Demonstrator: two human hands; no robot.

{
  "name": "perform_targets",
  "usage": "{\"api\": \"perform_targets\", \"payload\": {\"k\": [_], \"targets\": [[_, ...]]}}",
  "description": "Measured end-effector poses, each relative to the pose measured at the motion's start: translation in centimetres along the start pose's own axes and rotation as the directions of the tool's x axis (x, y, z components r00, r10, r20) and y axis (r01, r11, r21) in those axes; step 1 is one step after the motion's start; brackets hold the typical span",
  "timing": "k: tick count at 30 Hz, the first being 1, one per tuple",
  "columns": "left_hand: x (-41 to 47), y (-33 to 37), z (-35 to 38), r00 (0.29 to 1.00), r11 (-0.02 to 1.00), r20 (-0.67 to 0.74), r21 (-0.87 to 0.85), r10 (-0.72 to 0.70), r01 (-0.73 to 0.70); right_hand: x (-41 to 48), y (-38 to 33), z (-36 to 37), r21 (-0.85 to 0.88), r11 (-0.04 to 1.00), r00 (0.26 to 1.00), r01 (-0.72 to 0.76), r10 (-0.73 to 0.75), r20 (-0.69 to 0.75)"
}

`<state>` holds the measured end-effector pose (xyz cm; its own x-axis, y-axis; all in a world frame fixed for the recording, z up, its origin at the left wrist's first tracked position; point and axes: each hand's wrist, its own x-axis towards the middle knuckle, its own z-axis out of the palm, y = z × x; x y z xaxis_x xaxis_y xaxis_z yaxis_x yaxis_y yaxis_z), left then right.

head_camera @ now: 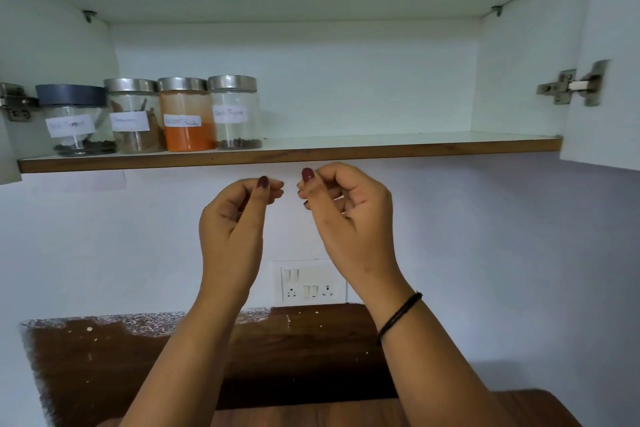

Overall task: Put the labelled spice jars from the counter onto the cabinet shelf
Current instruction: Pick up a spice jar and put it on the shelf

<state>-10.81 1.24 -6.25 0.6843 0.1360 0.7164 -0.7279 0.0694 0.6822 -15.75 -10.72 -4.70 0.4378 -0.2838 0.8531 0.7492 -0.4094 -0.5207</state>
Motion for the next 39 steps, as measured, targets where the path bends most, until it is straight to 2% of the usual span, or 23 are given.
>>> {"api": "perform_targets", "payload": {"k": [15, 24, 29, 39], "targets": [[-6.0, -0.1, 2.0, 0.99, 0.989, 0.024, -0.056, -0.136, 0.137, -4.9, 0.9, -4.8, -0.032, 0.997, 0.998, -0.067, 0.067, -0.01], [-9.7, -1.3, 0.6, 0.976, 0.975, 0.04, -0.047, -0.214, 0.216, -8.8, 2.0, -5.0, -0.049, 0.988, 0.987, -0.146, 0.148, 0.056], [-12.0, -2.6, -0.9, 0.963, 0.962, 0.033, -0.039, -0.268, 0.269, -11.4, 2.8, -4.7, 0.006, 0.982, 0.976, -0.19, 0.188, 0.114], [-17.1, -6.4, -5.1, 0.937, 0.937, 0.055, 0.073, -0.345, 0.341, -16.6, 5.1, -3.7, 0.038, 0.964, 0.946, -0.262, 0.249, 0.207]]}}
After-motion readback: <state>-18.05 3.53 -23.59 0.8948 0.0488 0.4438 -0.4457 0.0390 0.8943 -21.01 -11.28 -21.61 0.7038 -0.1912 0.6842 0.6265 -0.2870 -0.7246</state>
